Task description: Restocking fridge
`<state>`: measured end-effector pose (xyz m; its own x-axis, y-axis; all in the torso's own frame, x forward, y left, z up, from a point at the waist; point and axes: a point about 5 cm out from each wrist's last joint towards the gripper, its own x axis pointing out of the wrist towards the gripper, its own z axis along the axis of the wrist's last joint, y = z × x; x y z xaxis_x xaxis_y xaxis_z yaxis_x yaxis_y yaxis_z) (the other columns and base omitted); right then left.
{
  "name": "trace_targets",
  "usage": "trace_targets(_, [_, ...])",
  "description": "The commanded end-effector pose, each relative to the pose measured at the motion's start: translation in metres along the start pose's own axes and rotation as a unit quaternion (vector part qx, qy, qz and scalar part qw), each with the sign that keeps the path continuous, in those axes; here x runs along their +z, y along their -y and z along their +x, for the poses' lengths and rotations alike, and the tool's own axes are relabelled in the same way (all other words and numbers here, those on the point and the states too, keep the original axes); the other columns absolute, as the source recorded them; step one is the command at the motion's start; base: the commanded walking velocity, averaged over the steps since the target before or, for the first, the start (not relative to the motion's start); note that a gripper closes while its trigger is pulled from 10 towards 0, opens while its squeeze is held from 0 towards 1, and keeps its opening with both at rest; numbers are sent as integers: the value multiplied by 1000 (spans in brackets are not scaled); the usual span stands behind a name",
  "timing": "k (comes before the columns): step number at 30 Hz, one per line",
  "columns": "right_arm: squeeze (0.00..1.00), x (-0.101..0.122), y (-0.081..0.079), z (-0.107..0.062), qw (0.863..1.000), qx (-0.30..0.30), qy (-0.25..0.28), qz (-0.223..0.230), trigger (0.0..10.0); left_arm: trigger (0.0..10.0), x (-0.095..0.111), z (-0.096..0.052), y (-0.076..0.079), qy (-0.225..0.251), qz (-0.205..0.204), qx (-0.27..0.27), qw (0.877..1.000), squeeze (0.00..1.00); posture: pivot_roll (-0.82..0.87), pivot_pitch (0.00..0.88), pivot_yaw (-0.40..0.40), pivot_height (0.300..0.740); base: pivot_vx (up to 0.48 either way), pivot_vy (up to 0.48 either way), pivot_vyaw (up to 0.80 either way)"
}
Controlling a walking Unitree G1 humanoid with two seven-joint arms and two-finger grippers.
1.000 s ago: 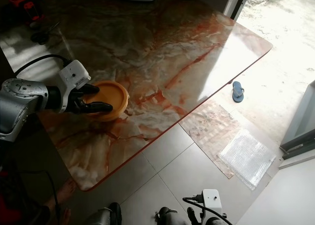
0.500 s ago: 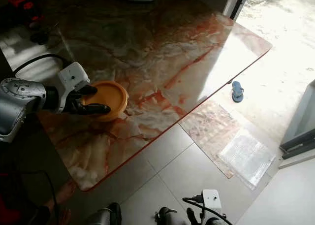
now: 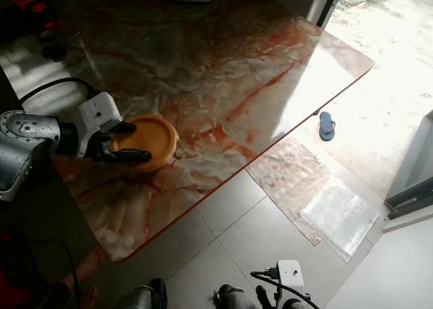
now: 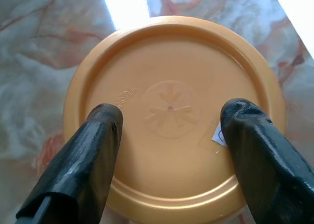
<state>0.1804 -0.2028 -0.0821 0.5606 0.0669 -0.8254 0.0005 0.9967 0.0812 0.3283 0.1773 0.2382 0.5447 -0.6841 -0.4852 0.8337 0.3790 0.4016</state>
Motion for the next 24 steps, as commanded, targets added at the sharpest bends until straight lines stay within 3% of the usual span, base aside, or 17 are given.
trace_targets(1, [0,-11,1,-2,1000,-3,-16,13,10000,10000,-4,-6,1,4,20,-16,1000,0,67,233,-70,740,0,0,0])
trace_targets(10, [0,-11,1,-2,1000,-1,-16,12,10000,10000,-4,-13,2,-2,50,-46,998,0,67,232,-71,740,0,0,0])
trace_targets(14, [0,-11,2,-2,1000,-1,-15,12,10000,10000,-5,-16,2,-14,98,-67,993,0,64,230,-73,740,0,0,0])
trace_targets(19, [0,-11,2,-2,1000,0,-15,11,10000,10000,-6,-15,3,-11,127,-81,988,0,62,230,-74,740,0,0,0])
trace_targets(21, [0,-11,2,-2,1000,0,-15,11,10000,10000,-3,-15,2,3,135,-72,988,0,60,231,-75,740,0,0,0])
trace_targets(24, [0,-11,3,-2,1000,-1,-16,10,10000,10000,11,-15,-7,47,135,-8,990,0,60,231,-75,740,0,0,0])
